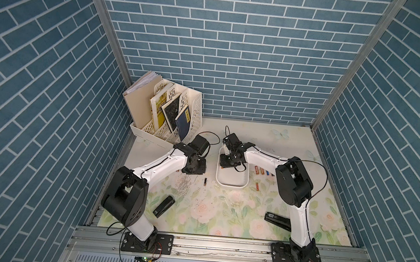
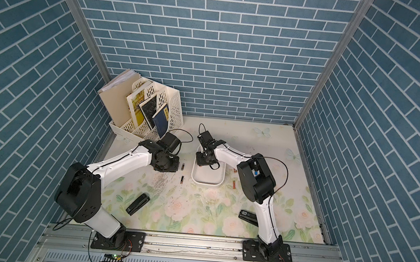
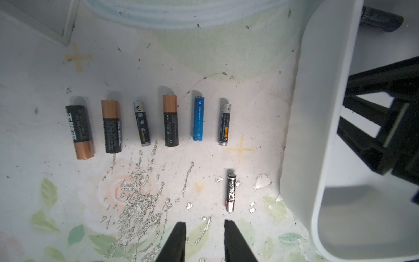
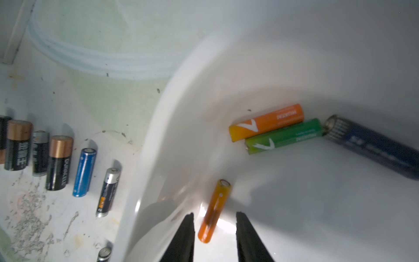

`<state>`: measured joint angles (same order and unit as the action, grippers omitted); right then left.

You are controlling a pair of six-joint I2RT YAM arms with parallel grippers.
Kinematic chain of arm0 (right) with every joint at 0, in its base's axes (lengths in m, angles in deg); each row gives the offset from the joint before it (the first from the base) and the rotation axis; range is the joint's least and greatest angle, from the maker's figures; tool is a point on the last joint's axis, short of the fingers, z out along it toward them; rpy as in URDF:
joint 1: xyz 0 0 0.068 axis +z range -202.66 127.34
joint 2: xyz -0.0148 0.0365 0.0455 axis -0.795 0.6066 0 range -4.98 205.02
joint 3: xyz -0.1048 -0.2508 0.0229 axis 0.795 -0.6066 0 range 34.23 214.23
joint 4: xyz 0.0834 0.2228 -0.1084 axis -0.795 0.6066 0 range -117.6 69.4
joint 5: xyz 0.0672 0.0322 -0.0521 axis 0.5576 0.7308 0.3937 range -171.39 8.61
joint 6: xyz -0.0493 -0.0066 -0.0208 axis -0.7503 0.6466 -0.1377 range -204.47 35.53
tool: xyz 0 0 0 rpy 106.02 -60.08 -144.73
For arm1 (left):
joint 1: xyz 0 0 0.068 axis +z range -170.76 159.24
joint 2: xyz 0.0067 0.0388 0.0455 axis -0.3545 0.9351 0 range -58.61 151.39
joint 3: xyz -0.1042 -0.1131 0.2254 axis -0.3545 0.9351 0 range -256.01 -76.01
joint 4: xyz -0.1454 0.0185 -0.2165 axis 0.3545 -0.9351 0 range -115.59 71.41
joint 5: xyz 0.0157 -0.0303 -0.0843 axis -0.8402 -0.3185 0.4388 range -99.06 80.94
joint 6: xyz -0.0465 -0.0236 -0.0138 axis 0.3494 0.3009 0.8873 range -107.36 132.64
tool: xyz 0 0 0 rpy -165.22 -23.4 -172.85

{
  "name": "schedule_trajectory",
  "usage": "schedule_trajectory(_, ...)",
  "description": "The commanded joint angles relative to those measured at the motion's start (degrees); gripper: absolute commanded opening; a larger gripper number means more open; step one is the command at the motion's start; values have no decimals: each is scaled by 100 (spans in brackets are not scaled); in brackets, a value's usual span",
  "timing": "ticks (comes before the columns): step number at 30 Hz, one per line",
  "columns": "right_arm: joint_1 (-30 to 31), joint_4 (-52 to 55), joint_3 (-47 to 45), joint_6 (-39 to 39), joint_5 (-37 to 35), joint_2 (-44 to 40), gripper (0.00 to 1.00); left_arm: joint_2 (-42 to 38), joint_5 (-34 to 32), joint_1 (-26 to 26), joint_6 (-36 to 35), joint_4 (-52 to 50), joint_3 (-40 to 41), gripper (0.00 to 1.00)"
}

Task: Take the batteries out of the storage box
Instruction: Pick up the battery from the storage box.

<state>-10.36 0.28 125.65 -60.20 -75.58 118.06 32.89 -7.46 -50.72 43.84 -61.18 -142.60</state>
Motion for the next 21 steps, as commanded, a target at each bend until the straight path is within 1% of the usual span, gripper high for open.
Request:
schedule_trajectory(1,97,154,149,62,-429,181,34,-163,24,34,-63,-57,93,34)
schedule_trajectory(6,189,373,208,-92,-904,229,34,-203,24,38,-59,-65,114,34)
schedule_trajectory(10,243,585,254,-245,-1321,229,31,-221,18,39,-49,-74,103,34)
schedule_trajectory(17,243,692,273,-366,-1205,475,23,-230,15,41,-37,-92,95,35)
schedule_trajectory(21,239,721,287,-463,-977,552,17,-255,4,34,-27,-104,79,34)
